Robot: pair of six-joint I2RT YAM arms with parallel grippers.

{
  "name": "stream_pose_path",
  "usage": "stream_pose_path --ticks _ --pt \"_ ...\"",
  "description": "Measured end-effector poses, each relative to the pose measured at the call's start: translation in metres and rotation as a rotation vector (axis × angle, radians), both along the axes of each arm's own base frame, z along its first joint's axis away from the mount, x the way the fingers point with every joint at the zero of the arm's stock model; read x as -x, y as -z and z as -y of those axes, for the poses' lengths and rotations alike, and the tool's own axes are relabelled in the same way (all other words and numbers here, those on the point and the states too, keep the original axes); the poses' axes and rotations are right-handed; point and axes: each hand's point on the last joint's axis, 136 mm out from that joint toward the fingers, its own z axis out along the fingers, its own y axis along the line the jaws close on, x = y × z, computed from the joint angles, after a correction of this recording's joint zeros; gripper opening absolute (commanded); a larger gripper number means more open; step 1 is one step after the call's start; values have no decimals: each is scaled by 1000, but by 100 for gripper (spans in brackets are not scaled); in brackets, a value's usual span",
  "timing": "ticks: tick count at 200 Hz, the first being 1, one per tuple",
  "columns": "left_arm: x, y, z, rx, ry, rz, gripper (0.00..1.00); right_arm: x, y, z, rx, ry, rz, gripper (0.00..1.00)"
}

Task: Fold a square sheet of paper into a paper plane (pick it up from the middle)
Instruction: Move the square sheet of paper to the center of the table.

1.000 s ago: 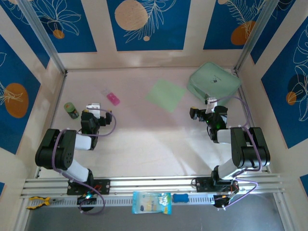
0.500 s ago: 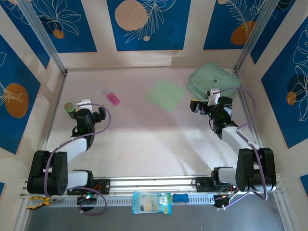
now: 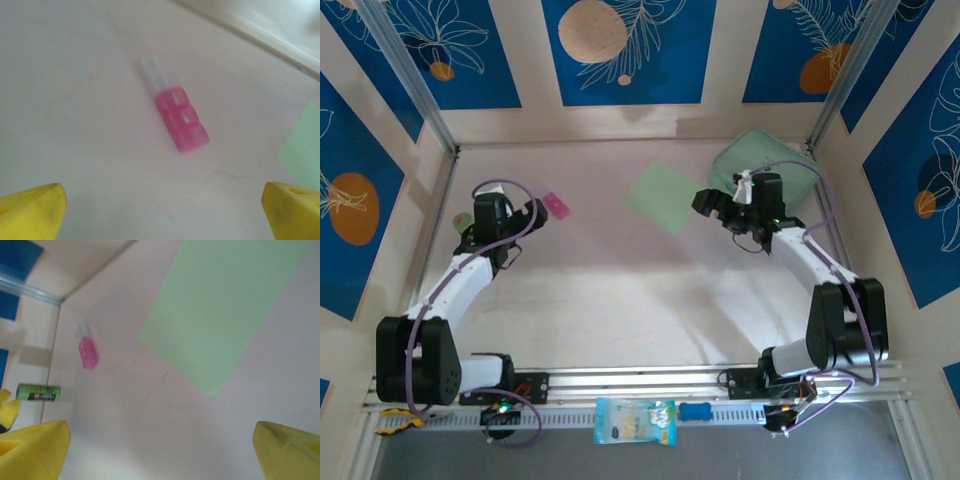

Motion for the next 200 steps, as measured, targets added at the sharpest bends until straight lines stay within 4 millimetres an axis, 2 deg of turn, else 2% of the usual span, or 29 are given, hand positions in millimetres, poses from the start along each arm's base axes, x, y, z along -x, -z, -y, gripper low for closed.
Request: stream_pose_path --ticks 25,46,80,152,184,200 --pt "12 23 18 123 37 -65 100 -11 13 -25 4 -39 -90 91" --pt "17 27 29 193 67 -81 100 -24 20 -39 16 -54 -133 91" --pt "22 22 38 240 102 -69 100 -44 33 -57 45 -64 -193 88" --pt "31 -1 40 243 128 -18 100 -88 75 -87 129 -74 -327 85" --pt "33 -11 40 243 131 8 100 -95 91 -93 154 -89 -373 85" --pt "37 -7 38 230 124 -9 100 -94 101 -94 164 -93 -400 85"
